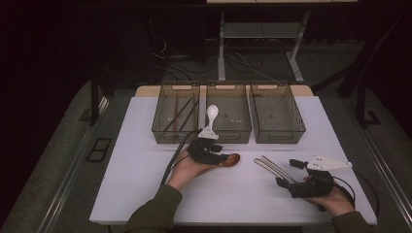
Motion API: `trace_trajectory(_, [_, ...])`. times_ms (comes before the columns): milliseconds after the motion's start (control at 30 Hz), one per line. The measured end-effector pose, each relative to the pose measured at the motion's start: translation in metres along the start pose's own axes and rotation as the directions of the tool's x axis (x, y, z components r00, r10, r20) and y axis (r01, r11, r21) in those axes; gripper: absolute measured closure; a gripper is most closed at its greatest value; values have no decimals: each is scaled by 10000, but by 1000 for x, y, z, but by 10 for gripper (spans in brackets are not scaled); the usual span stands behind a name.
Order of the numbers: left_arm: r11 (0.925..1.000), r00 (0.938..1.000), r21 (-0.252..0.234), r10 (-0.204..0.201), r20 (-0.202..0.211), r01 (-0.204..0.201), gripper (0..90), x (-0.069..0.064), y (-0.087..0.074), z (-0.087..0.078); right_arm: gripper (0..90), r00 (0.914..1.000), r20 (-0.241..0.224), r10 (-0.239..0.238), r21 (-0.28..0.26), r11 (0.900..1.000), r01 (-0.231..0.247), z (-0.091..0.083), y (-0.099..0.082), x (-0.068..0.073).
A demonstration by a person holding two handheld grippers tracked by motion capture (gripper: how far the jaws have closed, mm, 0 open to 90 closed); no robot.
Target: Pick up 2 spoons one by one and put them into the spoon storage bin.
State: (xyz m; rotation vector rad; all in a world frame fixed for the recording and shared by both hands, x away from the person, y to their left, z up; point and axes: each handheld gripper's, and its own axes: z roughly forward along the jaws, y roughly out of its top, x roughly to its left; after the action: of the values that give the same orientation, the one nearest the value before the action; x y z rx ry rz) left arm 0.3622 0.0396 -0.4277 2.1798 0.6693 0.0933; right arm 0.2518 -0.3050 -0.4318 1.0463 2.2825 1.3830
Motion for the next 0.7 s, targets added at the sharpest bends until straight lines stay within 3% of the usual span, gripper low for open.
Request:
trace_trajectory(167, [9999, 9998, -105, -91, 202, 93, 500, 0, 3, 9, 118, 10000, -4, 22, 11, 10000, -22, -1, -1, -1])
trace_trajectory(233, [9999, 9997, 92, -48, 259, 46, 483, -2, 1, 13, 118, 10000, -1, 46, -17, 10000, -46, -1, -1, -1])
trace_trajectory(400, [9990, 9998, 402, 190, 113, -195, 478, -7, -1, 19, 118, 10000, -44, -26, -6, 10000, 26, -1, -1, 0])
trace_trajectory(700, [9979, 9998, 610, 219, 2, -218, 477, -9, -5, 25, 118, 9999, -4, -106, 59, 9999, 106, 0, -1, 1])
